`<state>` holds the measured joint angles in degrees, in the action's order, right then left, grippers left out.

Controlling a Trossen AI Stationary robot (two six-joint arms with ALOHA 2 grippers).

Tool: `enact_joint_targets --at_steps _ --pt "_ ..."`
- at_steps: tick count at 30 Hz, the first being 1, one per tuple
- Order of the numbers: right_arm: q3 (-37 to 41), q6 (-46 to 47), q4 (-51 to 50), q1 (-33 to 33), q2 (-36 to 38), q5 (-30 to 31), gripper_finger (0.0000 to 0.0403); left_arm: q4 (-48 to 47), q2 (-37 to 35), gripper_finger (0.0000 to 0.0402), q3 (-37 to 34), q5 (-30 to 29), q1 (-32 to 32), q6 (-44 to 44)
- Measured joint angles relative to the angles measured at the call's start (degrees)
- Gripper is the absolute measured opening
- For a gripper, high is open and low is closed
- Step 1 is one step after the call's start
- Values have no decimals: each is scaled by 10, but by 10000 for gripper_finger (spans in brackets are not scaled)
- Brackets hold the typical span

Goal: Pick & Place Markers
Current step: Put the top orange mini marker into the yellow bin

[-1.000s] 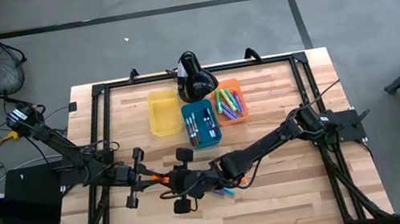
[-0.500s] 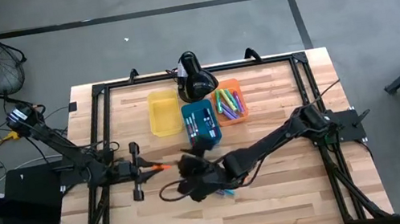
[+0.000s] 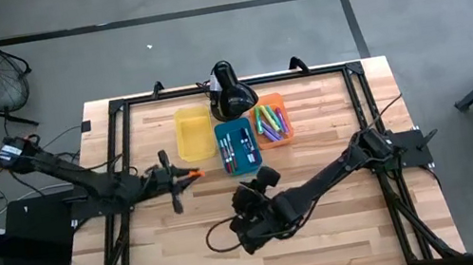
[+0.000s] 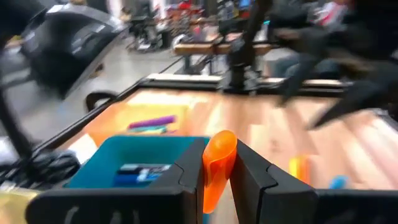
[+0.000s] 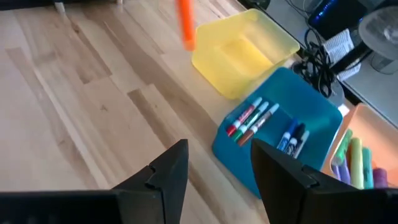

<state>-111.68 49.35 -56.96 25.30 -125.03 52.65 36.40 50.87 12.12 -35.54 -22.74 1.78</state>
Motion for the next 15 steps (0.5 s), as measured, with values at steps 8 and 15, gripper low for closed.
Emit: enact_joint_targets --at_steps 8,15 --pt "0 48 -37 34 0 22 157 -59 0 46 0 128 187 96" --pt "0 48 -36 45 0 24 154 -138 0 46 13 224 324 123"
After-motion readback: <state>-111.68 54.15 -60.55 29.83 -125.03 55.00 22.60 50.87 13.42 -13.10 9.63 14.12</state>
